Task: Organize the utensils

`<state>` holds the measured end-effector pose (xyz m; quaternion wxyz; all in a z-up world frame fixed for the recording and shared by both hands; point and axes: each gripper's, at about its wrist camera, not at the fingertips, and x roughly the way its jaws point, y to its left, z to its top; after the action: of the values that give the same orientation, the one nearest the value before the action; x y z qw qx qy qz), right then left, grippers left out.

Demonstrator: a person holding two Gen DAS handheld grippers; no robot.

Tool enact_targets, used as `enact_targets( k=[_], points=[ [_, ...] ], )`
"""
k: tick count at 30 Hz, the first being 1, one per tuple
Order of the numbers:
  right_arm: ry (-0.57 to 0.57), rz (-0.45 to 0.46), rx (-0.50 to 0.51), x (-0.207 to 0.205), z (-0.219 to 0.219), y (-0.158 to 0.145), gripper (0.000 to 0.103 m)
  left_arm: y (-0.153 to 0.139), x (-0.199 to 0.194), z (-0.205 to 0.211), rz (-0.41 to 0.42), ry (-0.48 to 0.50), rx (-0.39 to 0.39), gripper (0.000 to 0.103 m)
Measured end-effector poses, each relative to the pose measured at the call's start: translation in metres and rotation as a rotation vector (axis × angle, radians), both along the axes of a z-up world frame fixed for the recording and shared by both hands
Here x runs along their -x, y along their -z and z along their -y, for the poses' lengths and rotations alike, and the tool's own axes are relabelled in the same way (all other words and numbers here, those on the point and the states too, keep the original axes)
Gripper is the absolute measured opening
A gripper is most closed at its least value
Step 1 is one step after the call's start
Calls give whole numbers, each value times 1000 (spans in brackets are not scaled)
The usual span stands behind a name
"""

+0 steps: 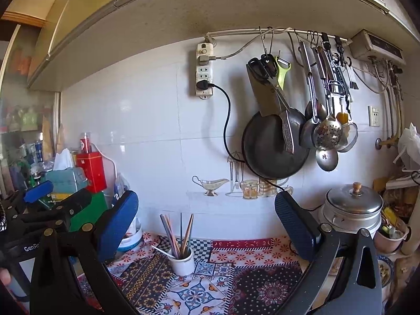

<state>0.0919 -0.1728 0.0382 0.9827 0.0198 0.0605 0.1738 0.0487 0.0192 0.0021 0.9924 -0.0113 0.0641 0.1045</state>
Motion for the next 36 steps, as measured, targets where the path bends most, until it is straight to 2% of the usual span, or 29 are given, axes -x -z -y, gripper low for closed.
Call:
enact_targets(
  k=[36],
  points=[
    [-25,2,1,-4,-5,-1,103,-2,-2,6,-7,2,3,103]
  ],
)
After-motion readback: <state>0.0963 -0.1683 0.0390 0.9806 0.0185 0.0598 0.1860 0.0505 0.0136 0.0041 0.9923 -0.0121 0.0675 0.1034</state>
